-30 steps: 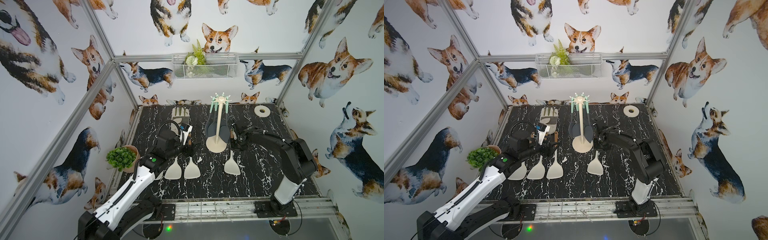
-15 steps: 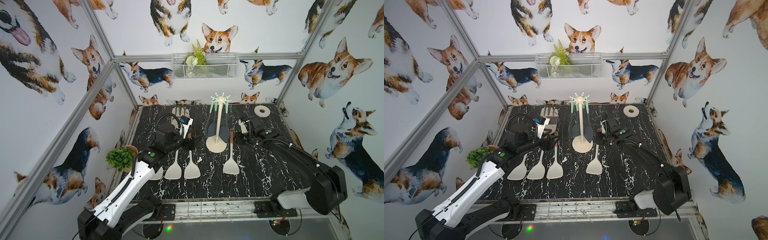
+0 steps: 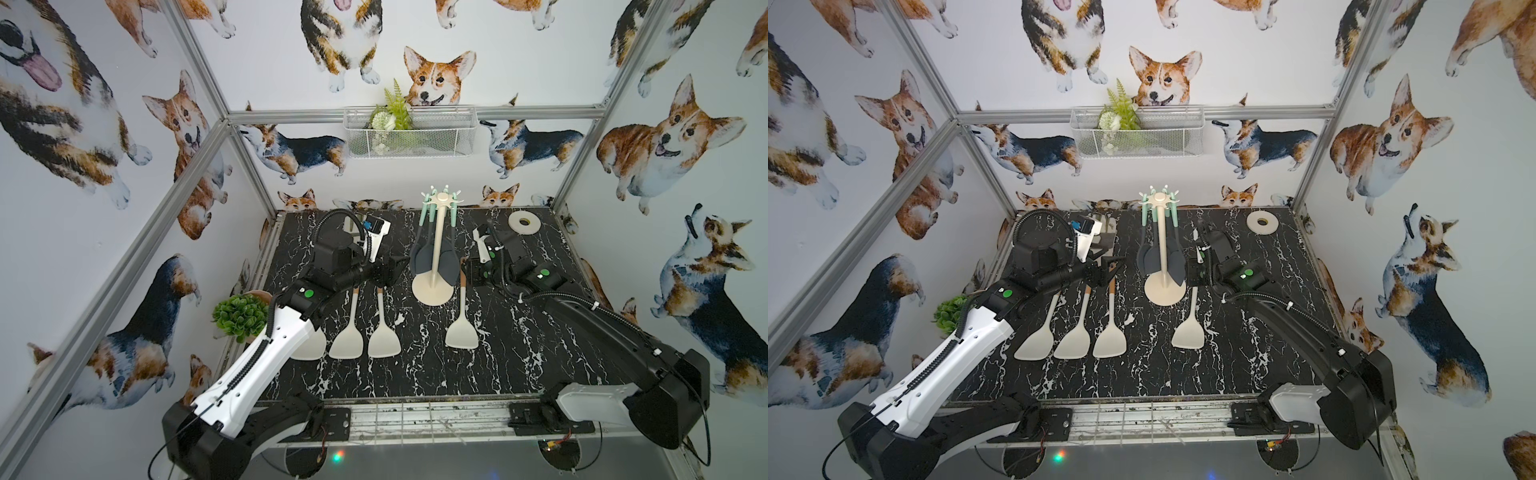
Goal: Take the spatula off the kitchen utensil rack
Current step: Take off the spatula from the rack.
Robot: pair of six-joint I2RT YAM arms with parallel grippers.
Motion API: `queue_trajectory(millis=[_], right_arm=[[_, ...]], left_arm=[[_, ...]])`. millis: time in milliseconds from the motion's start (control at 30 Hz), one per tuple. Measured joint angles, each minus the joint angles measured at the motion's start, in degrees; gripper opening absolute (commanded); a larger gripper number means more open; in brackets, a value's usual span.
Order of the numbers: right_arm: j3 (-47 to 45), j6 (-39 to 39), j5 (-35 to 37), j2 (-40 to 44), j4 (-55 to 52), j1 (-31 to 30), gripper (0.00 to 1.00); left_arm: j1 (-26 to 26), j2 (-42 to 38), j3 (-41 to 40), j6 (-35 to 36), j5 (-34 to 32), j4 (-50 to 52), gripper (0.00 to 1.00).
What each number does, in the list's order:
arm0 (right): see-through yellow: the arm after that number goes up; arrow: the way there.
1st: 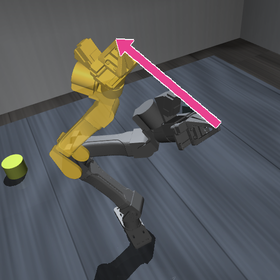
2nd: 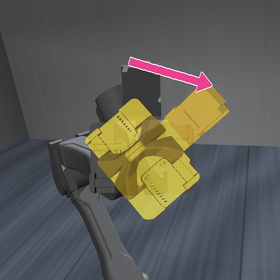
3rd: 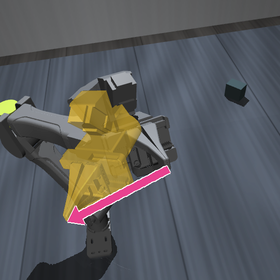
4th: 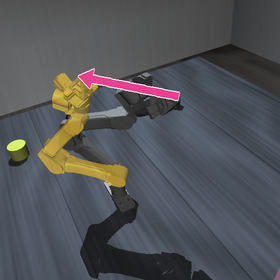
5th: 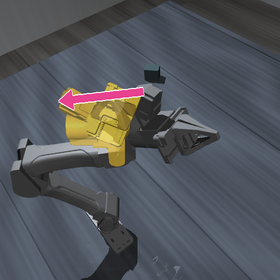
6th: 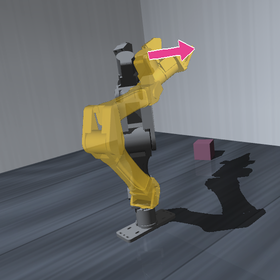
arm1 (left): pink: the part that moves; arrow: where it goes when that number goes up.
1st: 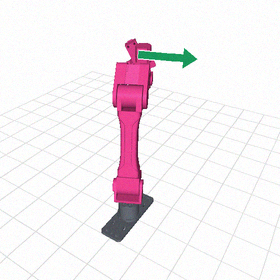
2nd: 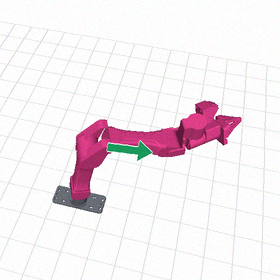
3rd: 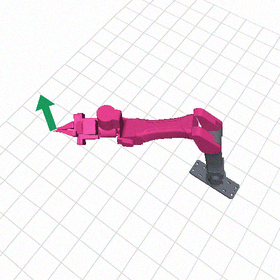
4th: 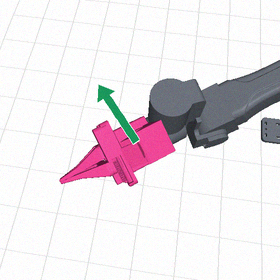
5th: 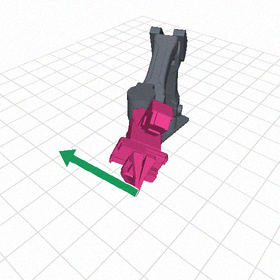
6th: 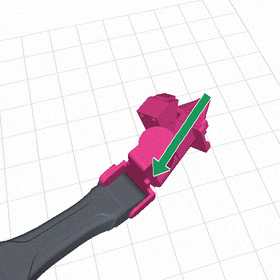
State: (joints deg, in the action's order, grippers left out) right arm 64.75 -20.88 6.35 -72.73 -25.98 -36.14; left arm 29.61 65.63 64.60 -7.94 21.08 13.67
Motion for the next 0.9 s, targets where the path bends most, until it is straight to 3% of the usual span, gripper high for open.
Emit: queue_trajectory(millis=[400, 900], right_arm=[[1.3, 3.1, 2.9, -4.7, 14.7, -0.2, 0.45], [-0.1, 5.9, 7.0, -8.9, 24.3, -0.2, 0.43]], left_arm=[[0.0, 11.8, 19.9, -5.2, 2.3, -0.3, 0.72], [0.0, 16.4, 24.0, -7.0, 3.7, -1.0, 0.72]])
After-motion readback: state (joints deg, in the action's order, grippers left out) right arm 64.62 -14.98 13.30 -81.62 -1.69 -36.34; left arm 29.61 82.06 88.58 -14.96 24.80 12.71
